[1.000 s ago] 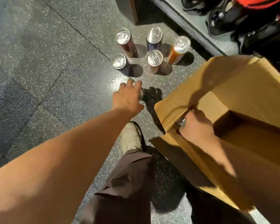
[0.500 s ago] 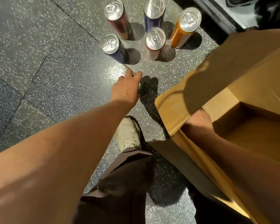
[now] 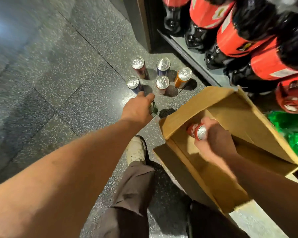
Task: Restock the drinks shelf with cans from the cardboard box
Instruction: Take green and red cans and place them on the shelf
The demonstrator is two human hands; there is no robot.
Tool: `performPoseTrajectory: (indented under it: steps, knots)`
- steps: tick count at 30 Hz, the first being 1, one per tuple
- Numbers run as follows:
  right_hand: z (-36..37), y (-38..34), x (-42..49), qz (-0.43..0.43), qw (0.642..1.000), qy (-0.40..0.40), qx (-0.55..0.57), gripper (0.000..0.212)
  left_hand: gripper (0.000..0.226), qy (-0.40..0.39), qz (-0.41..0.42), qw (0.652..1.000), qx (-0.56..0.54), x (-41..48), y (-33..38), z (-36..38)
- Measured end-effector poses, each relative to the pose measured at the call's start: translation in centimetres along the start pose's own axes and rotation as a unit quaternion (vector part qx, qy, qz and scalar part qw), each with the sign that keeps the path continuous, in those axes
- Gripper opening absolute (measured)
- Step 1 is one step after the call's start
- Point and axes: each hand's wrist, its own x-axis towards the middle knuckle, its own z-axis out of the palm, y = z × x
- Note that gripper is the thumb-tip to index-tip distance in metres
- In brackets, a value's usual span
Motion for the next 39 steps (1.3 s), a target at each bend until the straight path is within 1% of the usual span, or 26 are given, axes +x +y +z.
performPoseTrajectory:
  steps: [2,5,9,11,15,19,22,25,29,33,37,39]
  knots:
    - [-2.1,-0.8,-1.2,-0.007,0.999,0.002,-0.034,0.056,0.048,0.008,-0.009,1.0,-0.005,-1.6,0.9,-2.0]
    - [-5.6,-2.6,-3.6,0.002,0.998,0.039,-0.043,0.047,0.044,0.032,-0.018,0.999,-0.015,-4.8,2.4,-5.3]
    - [-11.4,-4.4,-7.8,-0.035,0.994,0.055,-0.09,0.05,0.043,0.056,-0.02,0.998,-0.027,-8.6,4.5,-9.6]
    - [-14.2,-4.9,-9.7,-0.065,0.99,0.079,-0.095,0.049,0.042,0.078,-0.013,0.997,-0.025,-10.1,5.4,-11.7]
    - [-18.5,-6.9,-12.8,-0.053,0.985,0.156,-0.046,0.054,0.054,0.104,0.017,0.994,-0.039,-12.9,7.0,-16.6]
    - [-22.4,-9.3,-15.7,-0.059,0.976,0.207,-0.011,0.053,0.051,0.128,0.029,0.99,-0.06,-15.6,8.6,-22.1]
    - [-25.6,-11.6,-17.9,-0.062,0.967,0.246,0.006,0.058,0.046,0.146,0.079,0.984,-0.058,-17.4,9.5,-26.6]
    - [-29.5,-13.7,-20.4,-0.072,0.953,0.293,0.033,0.064,0.044,0.158,0.122,0.976,-0.084,-19.3,10.3,-31.6]
    - [-35.1,-16.2,-24.4,-0.072,0.935,0.334,0.09,0.06,0.04,0.213,0.16,0.958,-0.108,-22.4,11.6,-38.2]
    - [-40.4,-18.6,-29.0,-0.075,0.916,0.368,0.14,0.06,0.051,0.251,0.196,0.938,-0.14,-26.2,13.3,-44.6]
    - [-45.3,-20.7,-33.3,-0.065,0.883,0.417,0.203,0.069,0.059,0.272,0.196,0.922,-0.196,-29.6,15.1,-49.5]
    - [-47.4,-21.7,-35.4,-0.07,0.867,0.44,0.225,0.074,0.066,0.282,0.203,0.909,-0.232,-31.2,16.1,-51.7]
